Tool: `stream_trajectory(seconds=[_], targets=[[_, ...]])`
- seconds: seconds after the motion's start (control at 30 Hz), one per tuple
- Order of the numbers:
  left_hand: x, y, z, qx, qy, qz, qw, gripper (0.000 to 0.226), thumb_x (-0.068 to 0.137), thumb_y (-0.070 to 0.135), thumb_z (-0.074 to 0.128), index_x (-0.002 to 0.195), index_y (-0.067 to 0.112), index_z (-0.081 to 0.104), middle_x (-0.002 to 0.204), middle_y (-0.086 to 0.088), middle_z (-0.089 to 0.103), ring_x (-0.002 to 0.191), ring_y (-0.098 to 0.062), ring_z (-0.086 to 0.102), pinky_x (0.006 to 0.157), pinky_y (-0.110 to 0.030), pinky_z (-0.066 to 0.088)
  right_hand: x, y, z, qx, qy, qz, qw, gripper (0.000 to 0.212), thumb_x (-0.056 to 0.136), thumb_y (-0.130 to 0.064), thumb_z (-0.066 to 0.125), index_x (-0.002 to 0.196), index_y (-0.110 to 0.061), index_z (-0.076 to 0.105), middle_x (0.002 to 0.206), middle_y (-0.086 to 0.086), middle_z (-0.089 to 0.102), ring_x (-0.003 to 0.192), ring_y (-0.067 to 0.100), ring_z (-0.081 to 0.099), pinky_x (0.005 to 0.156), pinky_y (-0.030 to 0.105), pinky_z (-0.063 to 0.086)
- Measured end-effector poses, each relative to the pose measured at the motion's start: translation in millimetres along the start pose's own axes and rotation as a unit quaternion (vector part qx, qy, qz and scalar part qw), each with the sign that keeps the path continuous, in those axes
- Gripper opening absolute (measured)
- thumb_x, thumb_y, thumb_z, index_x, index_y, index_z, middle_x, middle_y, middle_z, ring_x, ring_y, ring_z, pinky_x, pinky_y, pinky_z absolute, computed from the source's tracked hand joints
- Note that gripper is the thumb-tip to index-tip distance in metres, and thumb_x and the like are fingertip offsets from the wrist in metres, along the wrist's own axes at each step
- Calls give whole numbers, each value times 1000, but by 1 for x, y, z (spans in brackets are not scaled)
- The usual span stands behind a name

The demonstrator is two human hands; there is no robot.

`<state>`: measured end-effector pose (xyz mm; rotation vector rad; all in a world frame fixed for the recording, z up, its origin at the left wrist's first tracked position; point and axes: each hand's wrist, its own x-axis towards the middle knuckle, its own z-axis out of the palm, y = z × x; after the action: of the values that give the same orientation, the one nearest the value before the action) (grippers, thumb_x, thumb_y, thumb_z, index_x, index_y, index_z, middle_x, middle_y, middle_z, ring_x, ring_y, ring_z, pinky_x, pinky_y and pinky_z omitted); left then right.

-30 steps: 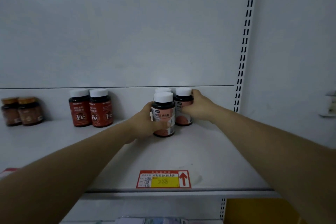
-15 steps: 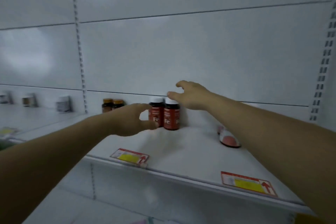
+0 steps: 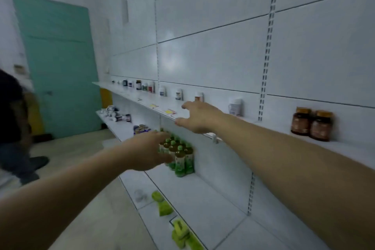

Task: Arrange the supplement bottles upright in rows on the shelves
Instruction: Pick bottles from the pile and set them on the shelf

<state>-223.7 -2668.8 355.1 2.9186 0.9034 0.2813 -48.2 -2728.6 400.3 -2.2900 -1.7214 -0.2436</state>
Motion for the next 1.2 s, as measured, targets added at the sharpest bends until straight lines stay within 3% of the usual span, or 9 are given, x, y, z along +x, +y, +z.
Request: stream_trajectory(seconds=[0.07,0.27,0.37,0.57,0.67,1.0,1.2], targets=[[1,-44,8,6,-9,-33,999,70,83,58,56,143,33,30,145,3,40,124,-18,45,99,-32,38,36,-32,27,4,-14,-31,999,72,86,-64,46,143,-23,33,143,8,42,123,29,45,94,41,41],[35,-151,38,9,-24,-115,993,72,83,58,56,144,32,28,149,6,34,128,-20,43,102,-33,36,144,-83,109,6,-58,-80,995,75,84,-65,47,145,-24,30,151,6,33,132,29,37,103,42,35],[70,-197,56,-5,-29,-145,989,72,84,55,58,144,30,29,149,4,34,127,-20,43,102,-32,36,205,-92,147,6,-60,-98,993,70,84,-65,48,140,-24,38,142,7,44,123,28,46,95,40,40],[156,-284,64,-17,-22,-198,980,71,83,53,60,144,29,30,147,3,37,125,-20,45,101,-32,37,335,-98,203,7,-94,-107,990,67,84,-63,47,135,-20,41,135,9,49,113,28,50,80,37,41],[190,-329,65,-38,-10,-225,973,72,82,54,60,143,31,29,149,5,34,126,-20,45,101,-34,38,396,-105,223,12,-100,-108,989,69,86,-62,45,139,-20,38,140,9,45,119,29,48,88,39,43],[304,-508,93,-28,-21,-208,978,71,82,55,59,143,31,31,148,7,35,127,-20,43,103,-35,37,582,-159,316,5,-107,-121,987,67,86,-59,44,141,-22,36,145,7,41,127,28,43,96,42,40],[394,-637,107,-80,-20,-198,977,67,83,54,59,141,33,33,147,7,35,126,-17,44,100,-32,36,720,-204,374,17,-106,-101,989,67,85,-60,44,142,-25,36,147,6,40,128,28,42,98,42,40]])
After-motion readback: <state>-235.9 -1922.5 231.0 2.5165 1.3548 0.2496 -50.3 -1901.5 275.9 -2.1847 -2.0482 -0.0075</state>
